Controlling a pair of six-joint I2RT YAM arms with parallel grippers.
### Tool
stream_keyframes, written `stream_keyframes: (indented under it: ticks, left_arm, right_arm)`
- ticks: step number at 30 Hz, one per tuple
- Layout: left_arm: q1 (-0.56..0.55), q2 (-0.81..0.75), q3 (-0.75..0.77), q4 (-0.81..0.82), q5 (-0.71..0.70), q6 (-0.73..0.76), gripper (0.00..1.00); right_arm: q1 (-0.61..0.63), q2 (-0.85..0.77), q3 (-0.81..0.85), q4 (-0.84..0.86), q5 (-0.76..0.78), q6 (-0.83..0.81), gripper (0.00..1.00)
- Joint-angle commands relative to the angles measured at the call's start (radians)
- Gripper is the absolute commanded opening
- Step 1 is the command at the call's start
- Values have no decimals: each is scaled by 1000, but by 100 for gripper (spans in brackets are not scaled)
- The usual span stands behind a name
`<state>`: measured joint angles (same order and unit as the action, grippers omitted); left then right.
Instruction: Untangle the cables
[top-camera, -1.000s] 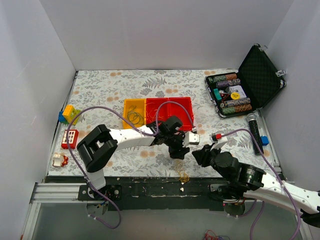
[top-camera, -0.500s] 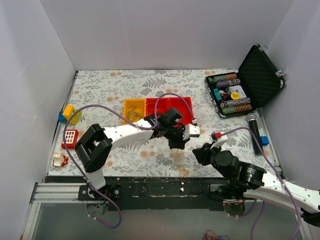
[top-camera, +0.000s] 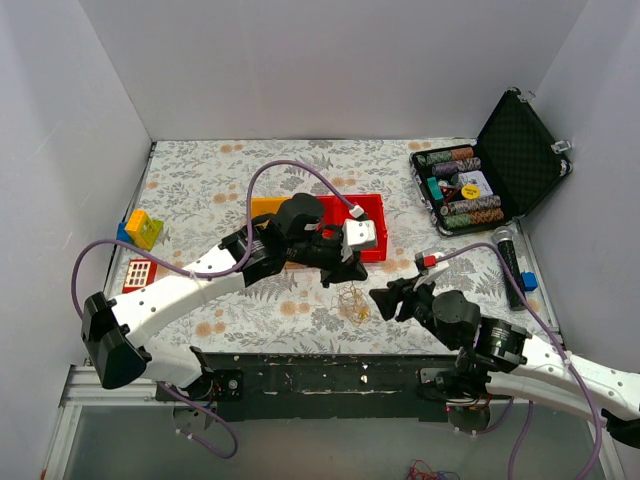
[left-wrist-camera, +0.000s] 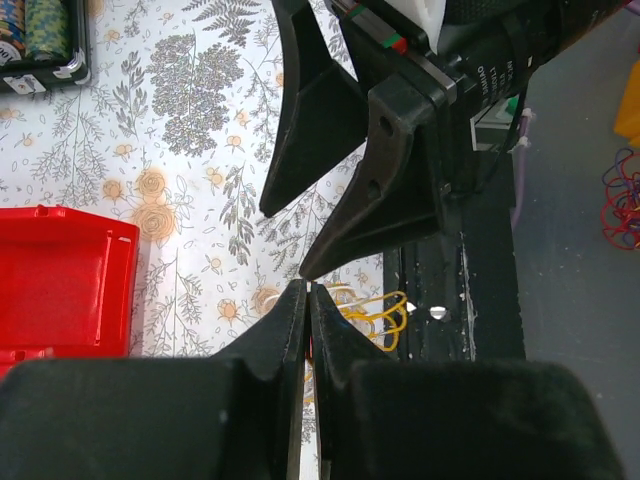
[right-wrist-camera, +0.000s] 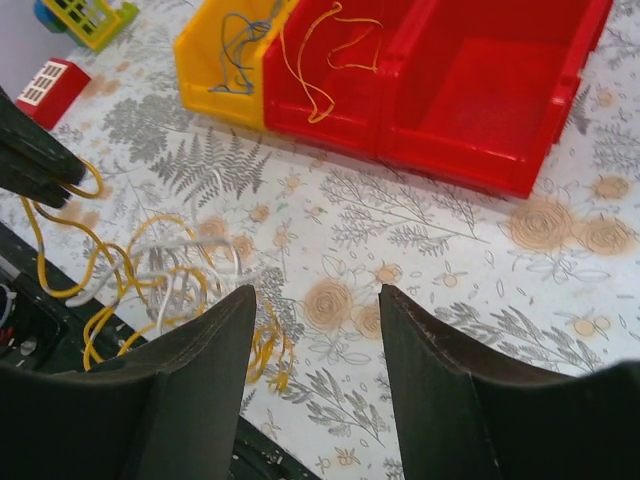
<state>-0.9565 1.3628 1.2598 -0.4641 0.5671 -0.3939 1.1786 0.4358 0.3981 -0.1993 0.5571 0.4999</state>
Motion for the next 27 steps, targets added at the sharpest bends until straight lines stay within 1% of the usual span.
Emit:
stream_keyframes:
  ticks: [1,6,10,17,27]
  left_arm:
    - [5,-31,0,7,13,-54,0]
    - [5,-41,-20,54,-39,-86,0]
    - [5,-37,-19,81,-88,-92,0]
    - [5,-27,3,88,-81,-103,0]
    - [4,-11,47,91,-73,-115,0]
  right_arm:
    - [4,56,96,165,-69,-87,62]
    - [4,127,151,230,-143,-124,62]
    - [6,139,157,251,-178,-138,62]
    - [4,161,162,293,-187,-161,62]
    - [6,267,211,379,-206,-193,61]
